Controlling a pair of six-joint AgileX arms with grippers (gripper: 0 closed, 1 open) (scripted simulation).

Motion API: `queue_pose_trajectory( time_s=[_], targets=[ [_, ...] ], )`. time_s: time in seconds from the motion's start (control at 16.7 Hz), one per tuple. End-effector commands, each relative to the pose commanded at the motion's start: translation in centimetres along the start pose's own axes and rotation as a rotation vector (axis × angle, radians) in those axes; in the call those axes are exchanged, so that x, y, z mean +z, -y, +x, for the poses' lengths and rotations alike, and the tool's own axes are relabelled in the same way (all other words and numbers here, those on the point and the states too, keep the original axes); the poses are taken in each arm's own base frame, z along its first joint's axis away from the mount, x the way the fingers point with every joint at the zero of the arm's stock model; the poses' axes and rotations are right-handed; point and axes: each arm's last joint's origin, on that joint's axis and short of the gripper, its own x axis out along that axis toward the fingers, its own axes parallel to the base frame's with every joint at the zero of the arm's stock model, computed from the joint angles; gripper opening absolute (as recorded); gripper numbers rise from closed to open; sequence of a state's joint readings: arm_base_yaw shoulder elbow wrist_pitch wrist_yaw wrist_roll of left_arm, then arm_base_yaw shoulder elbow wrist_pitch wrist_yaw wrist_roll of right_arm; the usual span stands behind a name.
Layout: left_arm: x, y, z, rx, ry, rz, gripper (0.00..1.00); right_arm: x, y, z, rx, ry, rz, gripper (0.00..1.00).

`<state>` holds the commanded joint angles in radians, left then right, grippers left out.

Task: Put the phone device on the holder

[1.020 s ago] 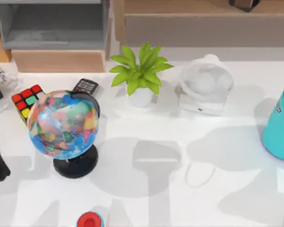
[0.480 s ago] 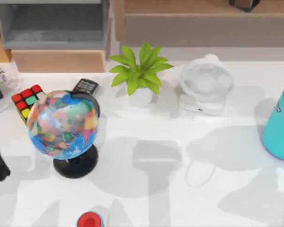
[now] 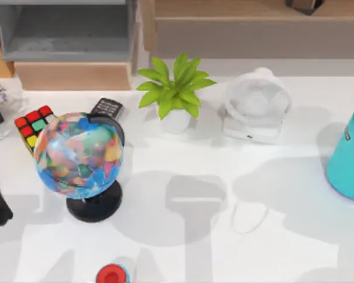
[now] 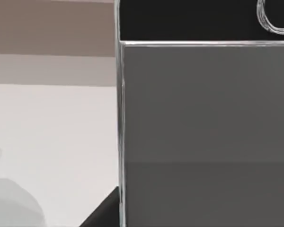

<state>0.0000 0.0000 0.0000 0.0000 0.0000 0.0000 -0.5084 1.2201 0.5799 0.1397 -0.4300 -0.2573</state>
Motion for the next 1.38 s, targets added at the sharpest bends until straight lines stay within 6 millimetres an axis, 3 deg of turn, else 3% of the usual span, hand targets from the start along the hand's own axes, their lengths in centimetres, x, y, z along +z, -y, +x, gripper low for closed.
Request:
queue_pose_trajectory(
  time_s=[0.42, 1.2, 1.38],
  targets=[
    [0.0, 0.0, 0.0, 0.0, 0.0, 0.0, 1.0, -0.49, 0.17, 0.85, 0.001, 0.005, 0.027, 0.0],
    [0.0, 0.0, 0.0, 0.0, 0.0, 0.0, 1.0, -0.49, 0.17, 0.85, 0.001, 0.005, 0.027, 0.98],
    [0.0, 0.0, 0.0, 0.0, 0.0, 0.0, 1.0, -0.49, 0.17, 0.85, 0.001, 0.005, 0.027, 1.0]
  ],
)
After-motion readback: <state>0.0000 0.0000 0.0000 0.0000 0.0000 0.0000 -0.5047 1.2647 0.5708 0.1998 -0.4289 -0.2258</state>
